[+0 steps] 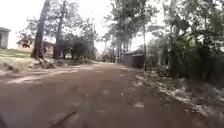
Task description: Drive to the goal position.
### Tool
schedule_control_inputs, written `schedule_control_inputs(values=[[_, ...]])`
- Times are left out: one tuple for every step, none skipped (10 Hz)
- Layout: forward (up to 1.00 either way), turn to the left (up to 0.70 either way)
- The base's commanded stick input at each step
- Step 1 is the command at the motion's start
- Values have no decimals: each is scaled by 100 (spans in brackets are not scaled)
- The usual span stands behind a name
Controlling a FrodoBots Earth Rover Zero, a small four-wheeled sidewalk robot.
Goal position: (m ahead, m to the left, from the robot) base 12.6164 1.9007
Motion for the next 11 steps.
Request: schedule_control_inputs(values=[[100, 0], [100, 0], [100, 0], [100, 0], [100, 0], [100, 0], [100, 0], [100, 0], [100, 0], [100, 0], [100, 0]])
